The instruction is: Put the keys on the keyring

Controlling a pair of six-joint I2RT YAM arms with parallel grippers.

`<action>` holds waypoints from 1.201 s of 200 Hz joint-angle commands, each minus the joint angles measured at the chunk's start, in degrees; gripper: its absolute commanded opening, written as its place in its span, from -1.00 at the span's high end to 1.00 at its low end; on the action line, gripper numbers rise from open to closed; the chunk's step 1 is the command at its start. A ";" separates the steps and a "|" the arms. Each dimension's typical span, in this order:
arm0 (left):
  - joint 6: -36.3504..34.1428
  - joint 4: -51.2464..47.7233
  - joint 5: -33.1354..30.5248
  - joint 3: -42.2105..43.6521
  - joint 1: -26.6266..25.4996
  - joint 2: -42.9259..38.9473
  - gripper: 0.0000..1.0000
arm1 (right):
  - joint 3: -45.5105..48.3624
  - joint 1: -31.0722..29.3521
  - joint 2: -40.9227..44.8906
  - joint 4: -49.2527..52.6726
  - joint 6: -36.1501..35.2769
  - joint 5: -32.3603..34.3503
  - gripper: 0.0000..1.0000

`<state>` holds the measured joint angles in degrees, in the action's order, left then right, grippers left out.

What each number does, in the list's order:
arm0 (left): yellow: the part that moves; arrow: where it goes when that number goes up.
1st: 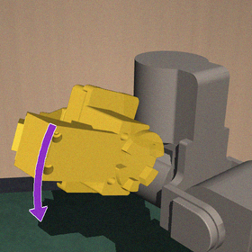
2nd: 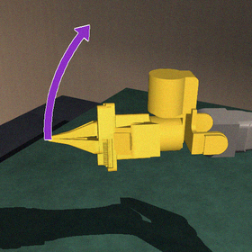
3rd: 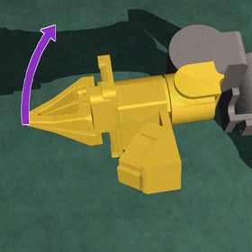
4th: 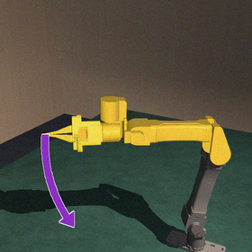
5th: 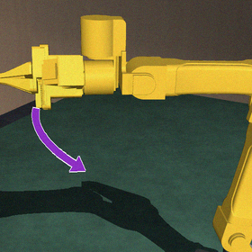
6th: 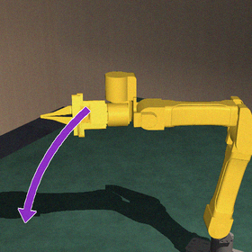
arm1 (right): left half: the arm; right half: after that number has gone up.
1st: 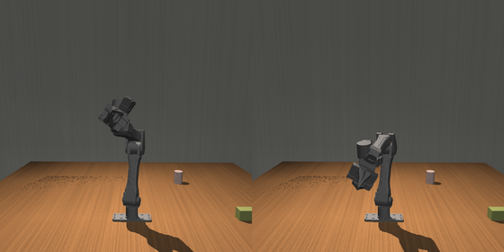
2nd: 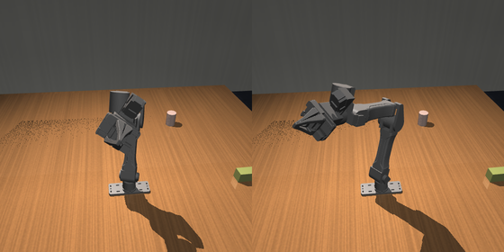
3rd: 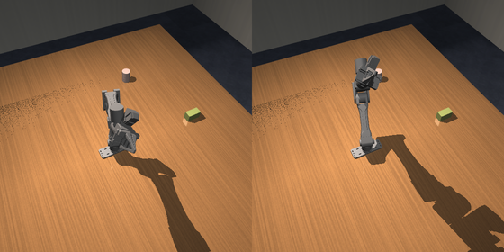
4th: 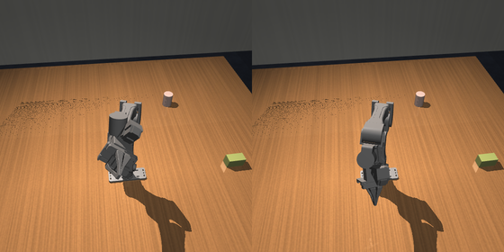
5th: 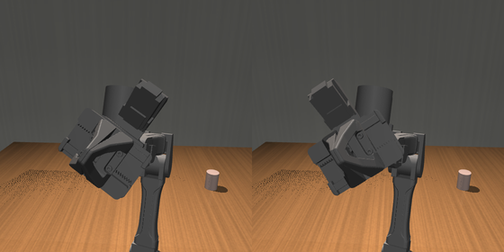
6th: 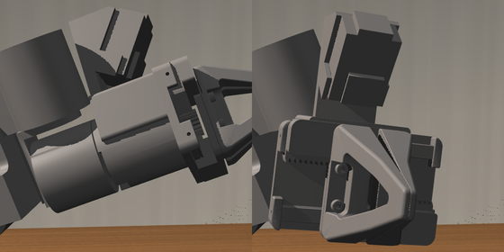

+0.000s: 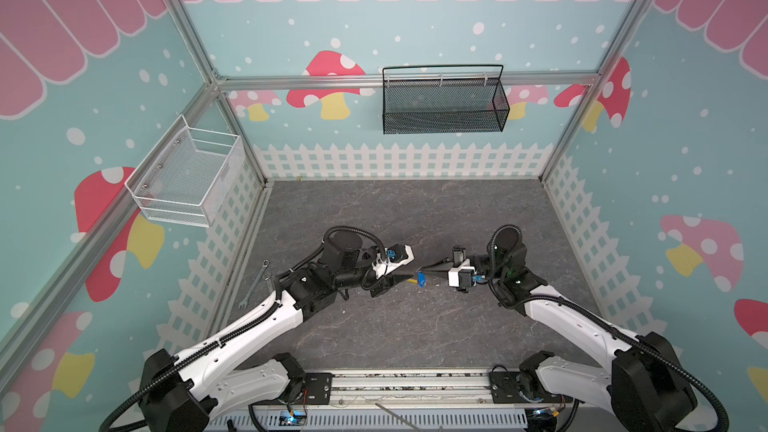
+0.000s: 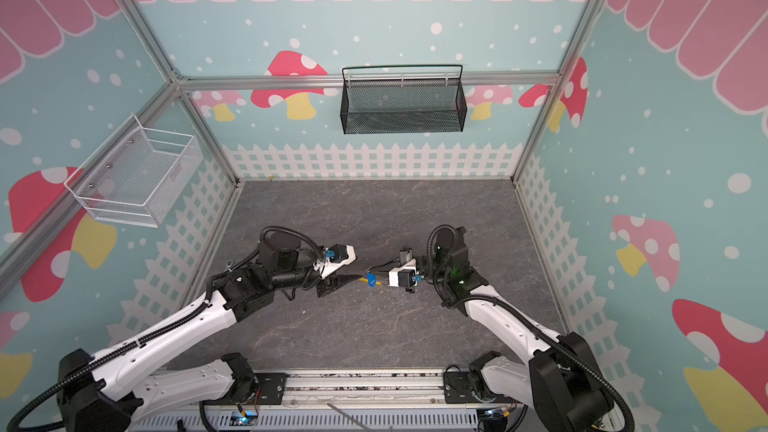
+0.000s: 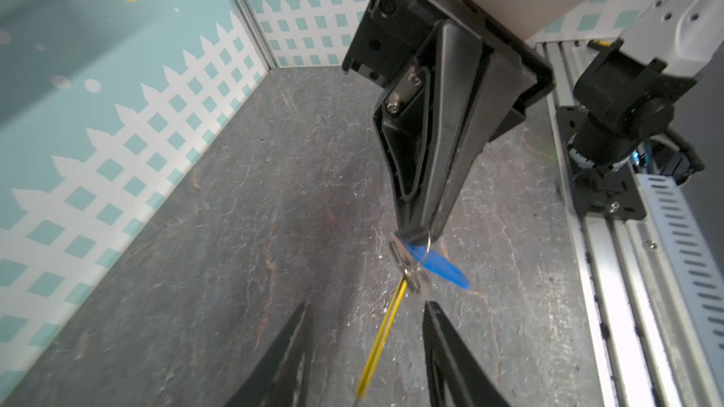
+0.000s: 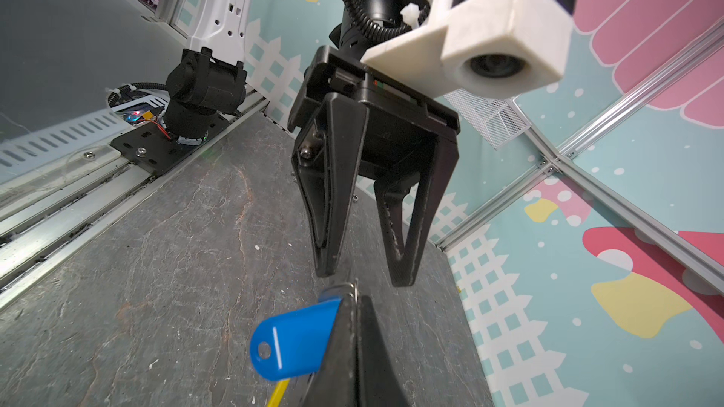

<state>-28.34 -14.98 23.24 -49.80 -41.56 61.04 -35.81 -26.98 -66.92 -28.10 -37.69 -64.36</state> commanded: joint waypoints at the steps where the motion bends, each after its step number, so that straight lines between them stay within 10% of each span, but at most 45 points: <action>1: -7.12 -6.49 -1.34 -2.19 0.79 -0.57 0.07 | -1.98 0.19 -0.67 0.89 -0.98 -2.85 1.00; 112: -4.08 -12.71 4.98 -8.27 1.22 6.75 0.12 | -3.24 0.15 -0.49 3.10 -2.99 -3.05 1.00; 240: -4.07 -12.82 6.74 -9.56 1.21 7.75 1.00 | -2.50 0.16 0.71 6.08 -5.71 -1.03 1.00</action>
<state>-31.97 -27.44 28.73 -57.71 -40.62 69.67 -37.50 -26.98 -67.35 -23.33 -41.34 -65.30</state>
